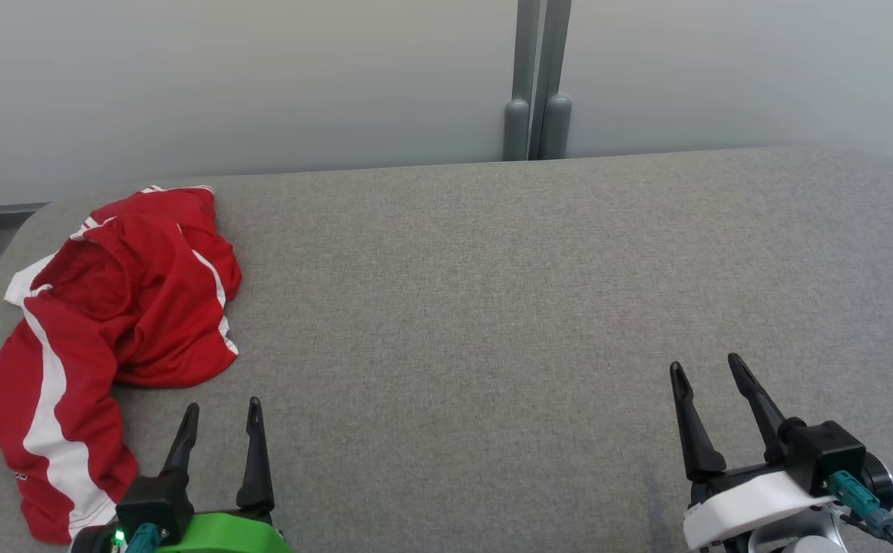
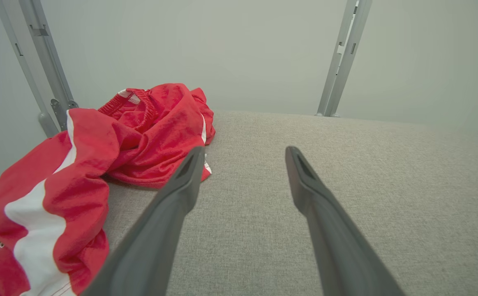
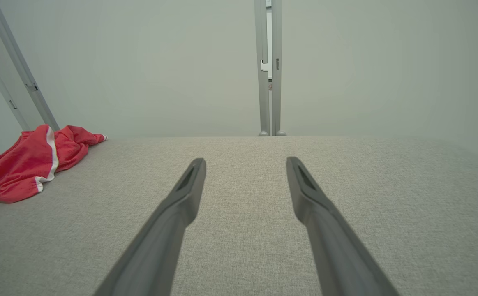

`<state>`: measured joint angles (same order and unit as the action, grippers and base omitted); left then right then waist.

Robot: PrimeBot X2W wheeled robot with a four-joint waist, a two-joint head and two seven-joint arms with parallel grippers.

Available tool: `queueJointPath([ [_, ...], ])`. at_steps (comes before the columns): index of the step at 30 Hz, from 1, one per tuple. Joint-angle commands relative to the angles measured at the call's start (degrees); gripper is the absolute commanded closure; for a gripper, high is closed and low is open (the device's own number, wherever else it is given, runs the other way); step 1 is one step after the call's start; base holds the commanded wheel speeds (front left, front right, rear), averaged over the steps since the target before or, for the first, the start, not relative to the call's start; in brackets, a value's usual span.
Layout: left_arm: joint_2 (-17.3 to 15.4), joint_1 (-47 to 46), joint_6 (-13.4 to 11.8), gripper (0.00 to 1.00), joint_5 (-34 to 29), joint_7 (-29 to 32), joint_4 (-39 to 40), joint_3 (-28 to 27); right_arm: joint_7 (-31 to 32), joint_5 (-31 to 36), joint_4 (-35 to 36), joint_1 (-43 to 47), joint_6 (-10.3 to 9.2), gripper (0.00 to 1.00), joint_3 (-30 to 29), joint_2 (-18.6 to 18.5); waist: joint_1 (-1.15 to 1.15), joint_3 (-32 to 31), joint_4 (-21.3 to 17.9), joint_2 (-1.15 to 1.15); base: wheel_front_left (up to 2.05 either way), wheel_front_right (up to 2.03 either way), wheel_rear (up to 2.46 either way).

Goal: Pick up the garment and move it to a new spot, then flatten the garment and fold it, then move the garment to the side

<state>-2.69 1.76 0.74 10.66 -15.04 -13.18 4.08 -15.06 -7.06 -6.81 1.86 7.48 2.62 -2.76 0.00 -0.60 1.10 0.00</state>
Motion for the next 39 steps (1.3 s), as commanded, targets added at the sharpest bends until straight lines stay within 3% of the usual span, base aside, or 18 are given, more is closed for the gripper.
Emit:
queueJointPath([
  [1,-0.36,0.27,-0.22,0.0,0.3,-0.17,0.02,0.09,-0.23,-0.42,-0.17,0.15,0.01,0.0,-0.02,-0.22,0.0,0.01,0.03,0.0,0.0,0.0,0.0],
  [27,-0.36,-0.35,-0.04,0.0,0.3,-0.17,-0.77,0.39,-0.23,-0.28,-0.17,0.2,0.01,0.0,-0.23,-0.22,0.0,0.0,0.66,0.0,0.0,0.0,0.0],
  [33,-0.36,-0.83,-0.2,0.0,0.09,-0.17,-0.81,0.51,-0.22,-0.48,0.07,0.65,0.02,0.0,-0.47,-0.21,0.0,0.0,3.75,0.0,0.0,0.0,0.0],
  [39,-0.35,-1.13,-0.08,0.0,-0.26,-0.17,-0.84,0.23,-0.22,-0.63,0.26,0.75,0.01,0.0,-0.46,-0.21,0.0,0.12,9.89,0.0,0.0,0.0,0.0],
])
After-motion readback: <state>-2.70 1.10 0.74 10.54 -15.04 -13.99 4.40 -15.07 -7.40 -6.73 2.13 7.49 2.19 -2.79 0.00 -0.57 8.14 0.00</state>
